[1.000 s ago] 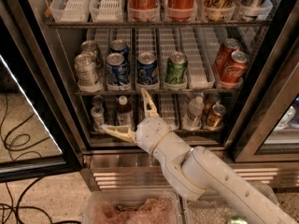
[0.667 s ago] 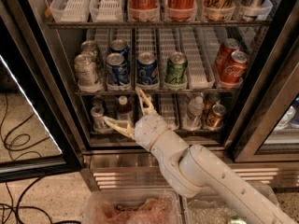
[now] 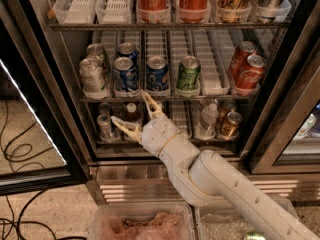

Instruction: Pick pepsi can from middle shelf of fridge

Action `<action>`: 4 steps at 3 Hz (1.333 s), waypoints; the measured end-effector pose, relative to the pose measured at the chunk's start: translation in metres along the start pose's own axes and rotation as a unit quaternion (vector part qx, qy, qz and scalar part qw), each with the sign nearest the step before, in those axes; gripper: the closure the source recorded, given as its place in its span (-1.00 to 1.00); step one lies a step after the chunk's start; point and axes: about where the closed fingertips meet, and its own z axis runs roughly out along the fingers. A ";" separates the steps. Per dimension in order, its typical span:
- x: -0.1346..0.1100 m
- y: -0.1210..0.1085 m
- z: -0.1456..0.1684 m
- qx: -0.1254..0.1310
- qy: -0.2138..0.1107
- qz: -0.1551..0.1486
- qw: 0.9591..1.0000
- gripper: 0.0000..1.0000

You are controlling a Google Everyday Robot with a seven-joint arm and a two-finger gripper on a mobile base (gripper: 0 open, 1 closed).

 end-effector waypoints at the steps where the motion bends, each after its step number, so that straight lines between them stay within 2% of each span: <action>1: -0.002 -0.003 0.004 0.004 0.003 -0.010 1.000 -0.42; 3: 0.001 -0.005 0.010 0.010 0.008 -0.018 1.000 -0.58; 4: 0.005 -0.002 0.028 0.004 0.000 -0.021 1.000 -0.46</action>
Offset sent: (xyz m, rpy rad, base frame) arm 0.0187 0.0029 0.0016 -0.0454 -0.0205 -0.0533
